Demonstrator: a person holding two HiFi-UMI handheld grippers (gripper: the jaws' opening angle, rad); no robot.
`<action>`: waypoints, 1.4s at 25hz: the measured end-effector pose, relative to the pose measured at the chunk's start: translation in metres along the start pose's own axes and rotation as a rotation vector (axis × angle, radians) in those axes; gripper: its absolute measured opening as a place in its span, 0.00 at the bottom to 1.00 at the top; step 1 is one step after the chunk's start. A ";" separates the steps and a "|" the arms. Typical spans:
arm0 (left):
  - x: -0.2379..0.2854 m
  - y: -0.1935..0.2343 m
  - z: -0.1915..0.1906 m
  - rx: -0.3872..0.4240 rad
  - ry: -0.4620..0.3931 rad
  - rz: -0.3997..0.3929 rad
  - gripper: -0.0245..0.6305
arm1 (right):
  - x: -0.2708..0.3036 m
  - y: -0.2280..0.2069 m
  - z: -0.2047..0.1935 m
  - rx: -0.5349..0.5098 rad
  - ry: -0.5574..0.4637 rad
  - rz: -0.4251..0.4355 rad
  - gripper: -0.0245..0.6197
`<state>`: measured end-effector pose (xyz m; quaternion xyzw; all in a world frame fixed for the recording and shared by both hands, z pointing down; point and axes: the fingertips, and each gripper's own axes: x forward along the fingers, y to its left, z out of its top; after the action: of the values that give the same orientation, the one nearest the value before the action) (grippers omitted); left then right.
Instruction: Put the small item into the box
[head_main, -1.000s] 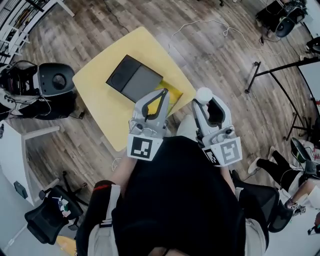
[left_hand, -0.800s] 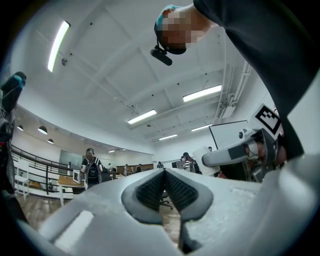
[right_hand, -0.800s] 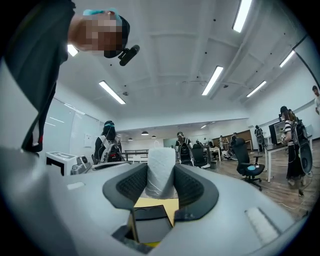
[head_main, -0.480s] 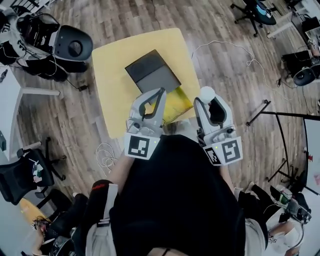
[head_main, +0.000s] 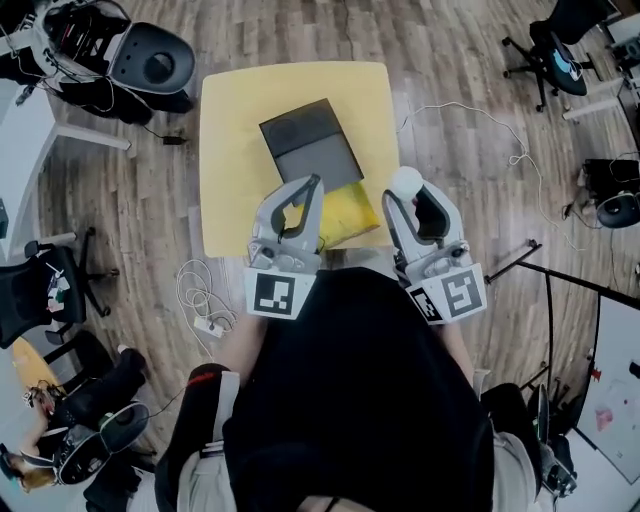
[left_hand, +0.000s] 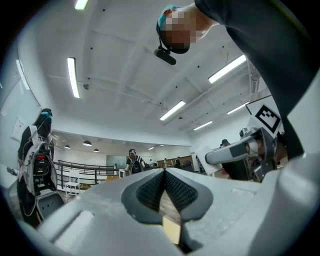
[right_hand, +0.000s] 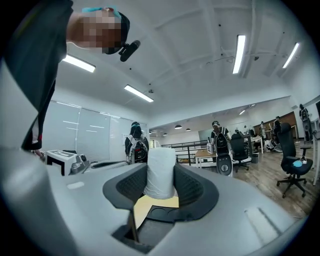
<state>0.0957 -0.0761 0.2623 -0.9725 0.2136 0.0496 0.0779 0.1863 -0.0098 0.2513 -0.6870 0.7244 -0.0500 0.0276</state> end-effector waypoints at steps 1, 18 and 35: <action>-0.001 0.000 0.000 0.001 0.002 0.025 0.04 | 0.002 -0.003 -0.001 0.000 0.006 0.021 0.30; -0.035 -0.009 -0.015 0.061 0.129 0.419 0.04 | 0.045 0.003 -0.038 0.022 0.121 0.451 0.30; -0.075 -0.022 -0.043 0.026 0.220 0.660 0.04 | 0.065 0.045 -0.120 -0.051 0.350 0.718 0.30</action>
<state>0.0400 -0.0334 0.3168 -0.8496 0.5241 -0.0357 0.0464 0.1251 -0.0680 0.3671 -0.3717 0.9132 -0.1355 -0.0977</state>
